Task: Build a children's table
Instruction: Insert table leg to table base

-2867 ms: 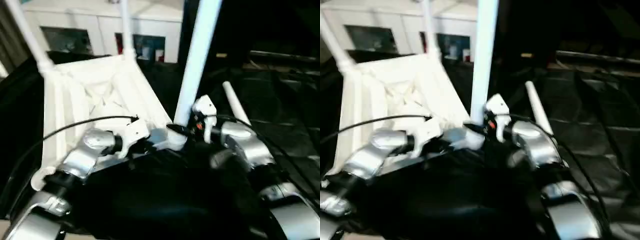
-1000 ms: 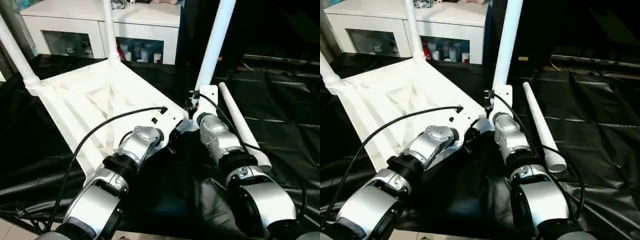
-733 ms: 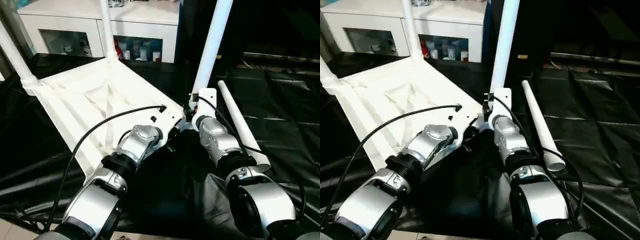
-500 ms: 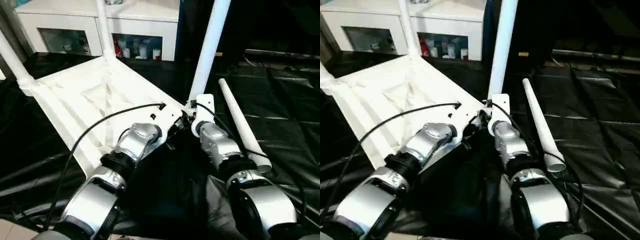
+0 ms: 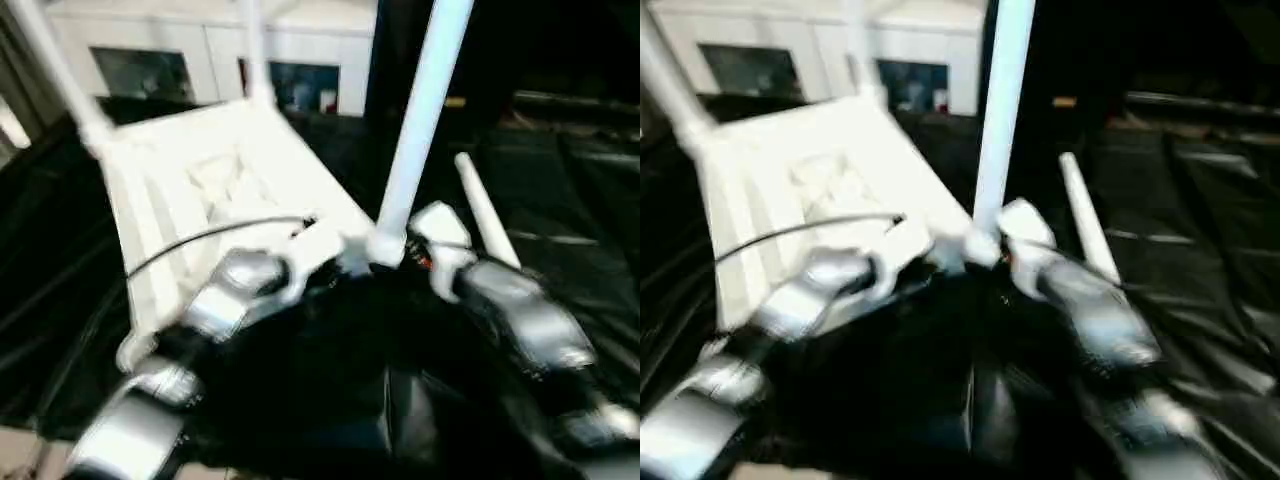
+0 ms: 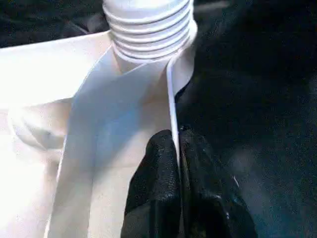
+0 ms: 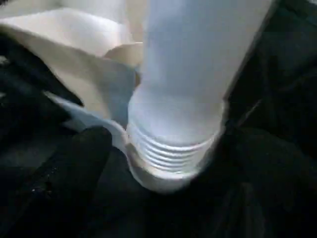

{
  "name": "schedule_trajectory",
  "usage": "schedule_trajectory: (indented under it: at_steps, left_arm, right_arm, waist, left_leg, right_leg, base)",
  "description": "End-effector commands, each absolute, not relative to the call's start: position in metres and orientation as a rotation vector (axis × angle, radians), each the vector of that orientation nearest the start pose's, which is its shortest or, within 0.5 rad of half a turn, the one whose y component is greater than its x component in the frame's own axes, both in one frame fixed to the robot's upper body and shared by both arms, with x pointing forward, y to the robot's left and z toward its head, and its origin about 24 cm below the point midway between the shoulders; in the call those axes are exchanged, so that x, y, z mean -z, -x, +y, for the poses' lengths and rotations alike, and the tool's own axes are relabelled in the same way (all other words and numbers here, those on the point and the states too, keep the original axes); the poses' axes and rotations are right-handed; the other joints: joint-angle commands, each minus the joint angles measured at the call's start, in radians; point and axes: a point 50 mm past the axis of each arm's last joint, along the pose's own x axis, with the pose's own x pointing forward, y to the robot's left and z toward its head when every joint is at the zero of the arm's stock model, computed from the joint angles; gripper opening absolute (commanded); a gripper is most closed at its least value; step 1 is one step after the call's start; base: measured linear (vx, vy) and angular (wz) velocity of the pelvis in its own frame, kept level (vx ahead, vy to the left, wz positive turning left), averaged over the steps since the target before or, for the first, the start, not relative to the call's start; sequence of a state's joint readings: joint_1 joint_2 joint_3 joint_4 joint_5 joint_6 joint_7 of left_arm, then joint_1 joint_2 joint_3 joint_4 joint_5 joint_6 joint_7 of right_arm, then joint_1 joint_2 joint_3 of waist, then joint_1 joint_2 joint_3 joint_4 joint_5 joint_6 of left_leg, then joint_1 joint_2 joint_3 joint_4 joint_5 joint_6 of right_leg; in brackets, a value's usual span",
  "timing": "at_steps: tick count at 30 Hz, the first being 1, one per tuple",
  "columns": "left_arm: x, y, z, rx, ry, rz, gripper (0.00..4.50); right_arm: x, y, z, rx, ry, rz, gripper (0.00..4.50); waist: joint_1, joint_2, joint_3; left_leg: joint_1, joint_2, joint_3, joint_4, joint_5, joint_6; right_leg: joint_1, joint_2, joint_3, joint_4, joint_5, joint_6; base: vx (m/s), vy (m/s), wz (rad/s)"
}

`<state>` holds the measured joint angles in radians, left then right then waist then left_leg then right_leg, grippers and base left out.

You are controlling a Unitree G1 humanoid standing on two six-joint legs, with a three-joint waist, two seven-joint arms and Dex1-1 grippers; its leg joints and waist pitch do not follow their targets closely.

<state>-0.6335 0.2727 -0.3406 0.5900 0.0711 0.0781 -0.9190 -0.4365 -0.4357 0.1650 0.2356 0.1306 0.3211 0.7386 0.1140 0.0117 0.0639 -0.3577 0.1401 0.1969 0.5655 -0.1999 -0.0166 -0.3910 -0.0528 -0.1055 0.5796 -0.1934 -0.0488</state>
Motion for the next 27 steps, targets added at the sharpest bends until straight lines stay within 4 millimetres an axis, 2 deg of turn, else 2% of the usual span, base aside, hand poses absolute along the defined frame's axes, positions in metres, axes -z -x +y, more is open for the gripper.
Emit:
schedule_trajectory:
  at_steps: [1,2,4,5,8,9,11,12,13,15,17,20,27]
  left_arm:
    - [-0.064,-0.317,0.086,1.300,-0.501,0.243,0.00]
    - [-0.064,-0.314,0.088,1.327,-0.513,0.244,0.00]
    - [-0.065,-0.308,0.091,1.372,-0.512,0.237,0.00]
    - [-0.067,-0.303,0.093,1.404,-0.504,0.232,0.00]
    - [-0.069,-0.296,0.096,1.442,-0.506,0.230,0.00]
    - [-0.069,-0.295,0.097,1.446,-0.506,0.230,0.00]
    - [-0.069,-0.294,0.098,1.441,-0.500,0.230,0.00]
    - [-0.069,-0.294,0.099,1.435,-0.498,0.230,0.00]
    - [-0.070,-0.294,0.099,1.434,-0.497,0.230,0.00]
    - [-0.070,-0.293,0.101,1.434,-0.496,0.233,0.00]
    - [-0.071,-0.292,0.102,1.436,-0.494,0.235,0.00]
    - [-0.071,-0.291,0.103,1.436,-0.491,0.238,0.00]
    - [-0.071,-0.292,0.105,1.427,-0.495,0.245,0.00]
  right_arm:
    - [-0.090,-0.304,-0.159,-0.927,0.323,0.248,4.47]
    - [-0.093,-0.299,-0.162,-0.954,0.338,0.247,4.47]
    - [-0.096,-0.294,-0.166,-0.963,0.342,0.246,4.47]
    - [-0.097,-0.292,-0.168,-0.963,0.332,0.253,4.47]
    - [-0.094,-0.284,-0.168,-0.997,0.329,0.285,4.47]
    - [-0.092,-0.281,-0.168,-1.017,0.329,0.302,4.47]
    - [-0.088,-0.275,-0.167,-1.059,0.332,0.330,4.47]
    - [-0.087,-0.274,-0.167,-1.065,0.327,0.338,4.47]
    - [-0.087,-0.274,-0.167,-1.065,0.325,0.340,4.47]
    - [-0.087,-0.274,-0.167,-1.060,0.320,0.344,4.47]
    - [-0.086,-0.274,-0.167,-1.055,0.318,0.349,4.47]
    - [-0.085,-0.274,-0.167,-1.049,0.315,0.356,4.47]
    - [-0.079,-0.275,-0.165,-1.053,0.320,0.380,4.47]
  waist:
    - [0.007,-0.013,-0.065]
    - [0.011,-0.005,-0.066]
    - [0.013,-0.007,-0.068]
    - [0.013,-0.003,-0.067]
    - [0.015,-0.002,-0.073]
    - [0.016,-0.002,-0.072]
    - [0.017,-0.002,-0.069]
    - [0.018,-0.002,-0.064]
    - [0.018,-0.002,-0.064]
    - [0.020,0.000,-0.062]
    - [0.019,0.000,-0.062]
    - [0.019,0.000,-0.064]
    - [0.023,0.000,-0.074]
  left_leg:
    - [0.005,0.116,-0.049,-0.049,-0.074,0.135]
    - [0.006,0.120,-0.052,-0.048,-0.052,0.142]
    - [0.006,0.121,-0.051,-0.046,-0.044,0.145]
    - [0.005,0.121,-0.052,-0.046,-0.040,0.145]
    - [0.005,0.121,-0.052,-0.039,-0.014,0.150]
    - [0.002,0.123,-0.053,-0.036,-0.005,0.155]
    - [0.001,0.121,-0.052,-0.035,-0.030,0.154]
    - [0.000,0.120,-0.052,-0.036,-0.074,0.133]
    - [0.000,0.120,-0.052,-0.036,-0.074,0.133]
    - [0.002,0.118,-0.053,-0.038,-0.116,0.099]
    - [0.003,0.118,-0.054,-0.040,-0.125,0.084]
    - [0.004,0.115,-0.052,-0.037,-0.112,0.080]
    - [-0.002,0.112,-0.053,-0.027,-0.044,0.116]
  right_leg:
    - [0.058,-0.141,0.085,-0.060,-0.115,-0.149]
    - [0.056,-0.139,0.084,-0.053,-0.081,-0.153]
    - [0.056,-0.137,0.083,-0.049,-0.054,-0.164]
    - [0.053,-0.135,0.082,-0.047,-0.041,-0.176]
    - [0.053,-0.134,0.081,-0.039,0.008,-0.194]
    - [0.052,-0.134,0.082,-0.034,0.031,-0.199]
    - [0.050,-0.134,0.080,-0.036,0.010,-0.202]
    - [0.050,-0.137,0.081,-0.045,-0.063,-0.197]
    - [0.050,-0.137,0.081,-0.045,-0.063,-0.197]
    - [0.050,-0.139,0.083,-0.054,-0.154,-0.180]
    - [0.050,-0.138,0.083,-0.056,-0.180,-0.170]
    - [0.049,-0.136,0.084,-0.054,-0.168,-0.167]
    - [0.052,-0.135,0.081,-0.036,-0.041,-0.190]
  base:
    - [0.000,0.000,0.00]
    - [0.000,0.000,0.00]
    - [0.000,0.000,0.00]
    - [0.000,0.000,0.00]
    - [0.000,0.000,0.00]
    - [0.000,0.000,0.00]
    - [0.000,0.000,0.00]
    - [0.000,0.000,0.00]
    - [0.000,0.000,0.00]
    - [0.000,0.000,0.00]
    - [0.000,0.000,0.00]
    - [0.000,0.000,0.00]
    - [0.000,0.000,0.00]
